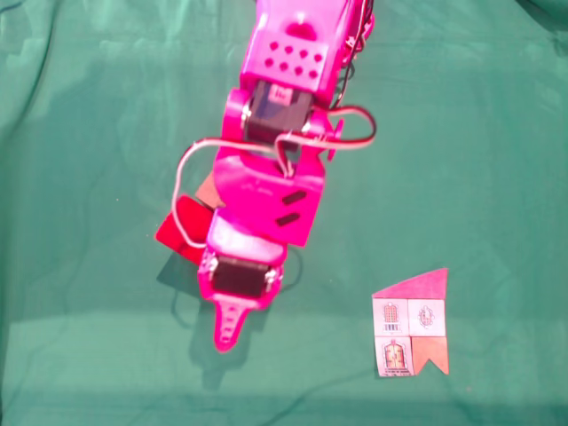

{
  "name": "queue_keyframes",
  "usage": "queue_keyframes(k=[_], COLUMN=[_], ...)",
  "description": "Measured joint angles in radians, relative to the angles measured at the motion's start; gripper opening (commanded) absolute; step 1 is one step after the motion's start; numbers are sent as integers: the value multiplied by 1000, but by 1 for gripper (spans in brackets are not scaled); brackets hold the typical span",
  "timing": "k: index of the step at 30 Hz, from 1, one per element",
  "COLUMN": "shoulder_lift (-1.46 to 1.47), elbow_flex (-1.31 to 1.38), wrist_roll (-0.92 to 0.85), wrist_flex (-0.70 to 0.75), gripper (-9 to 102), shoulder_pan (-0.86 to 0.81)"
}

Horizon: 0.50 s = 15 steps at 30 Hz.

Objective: Grasp some building blocks and build the house on the picture.

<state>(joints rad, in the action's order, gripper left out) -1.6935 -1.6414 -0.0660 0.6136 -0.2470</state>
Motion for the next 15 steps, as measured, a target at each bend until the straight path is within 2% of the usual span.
queue_keyframes(k=[15], shoulder_lift=[184], elbow_flex=[60], wrist_roll=[0], wrist_flex=[0], gripper=[1], shoulder_pan=[-26])
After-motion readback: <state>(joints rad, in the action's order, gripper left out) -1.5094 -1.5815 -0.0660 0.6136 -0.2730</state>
